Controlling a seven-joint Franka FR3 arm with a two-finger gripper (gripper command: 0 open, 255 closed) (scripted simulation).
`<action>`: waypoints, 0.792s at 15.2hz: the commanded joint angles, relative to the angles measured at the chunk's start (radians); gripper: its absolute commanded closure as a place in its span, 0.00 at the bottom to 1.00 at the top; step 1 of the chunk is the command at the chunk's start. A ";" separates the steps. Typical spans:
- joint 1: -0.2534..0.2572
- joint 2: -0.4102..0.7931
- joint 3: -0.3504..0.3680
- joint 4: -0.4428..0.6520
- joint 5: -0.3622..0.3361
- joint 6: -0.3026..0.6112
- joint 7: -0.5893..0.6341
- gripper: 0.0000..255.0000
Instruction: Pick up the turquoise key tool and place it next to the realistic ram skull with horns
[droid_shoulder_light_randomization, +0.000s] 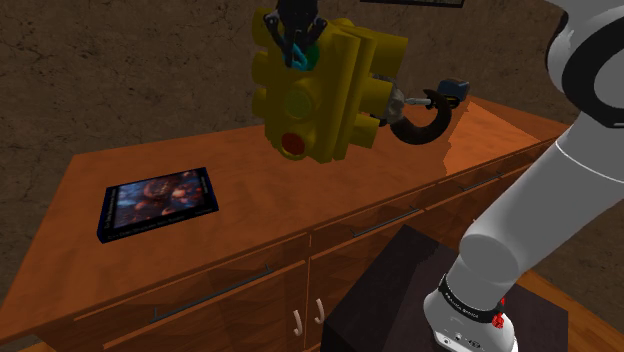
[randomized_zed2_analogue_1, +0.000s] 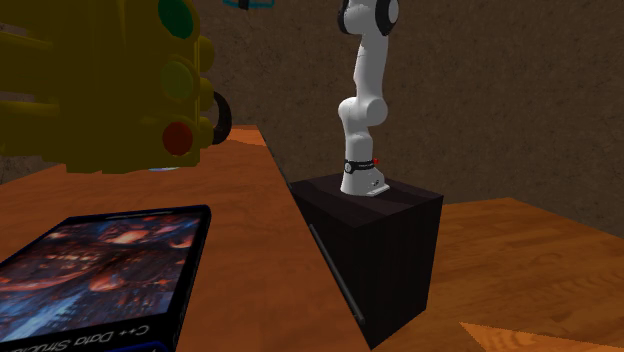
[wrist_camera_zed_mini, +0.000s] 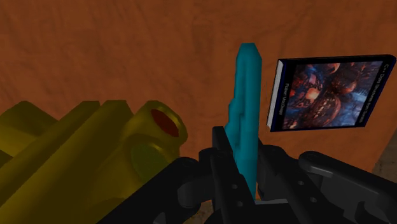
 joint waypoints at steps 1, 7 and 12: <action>-0.018 -0.039 -0.040 -0.044 0.020 0.011 -0.057 1.00; -0.063 -0.132 -0.162 -0.146 0.053 0.029 -0.222 1.00; -0.098 -0.173 -0.259 -0.194 0.059 0.036 -0.353 1.00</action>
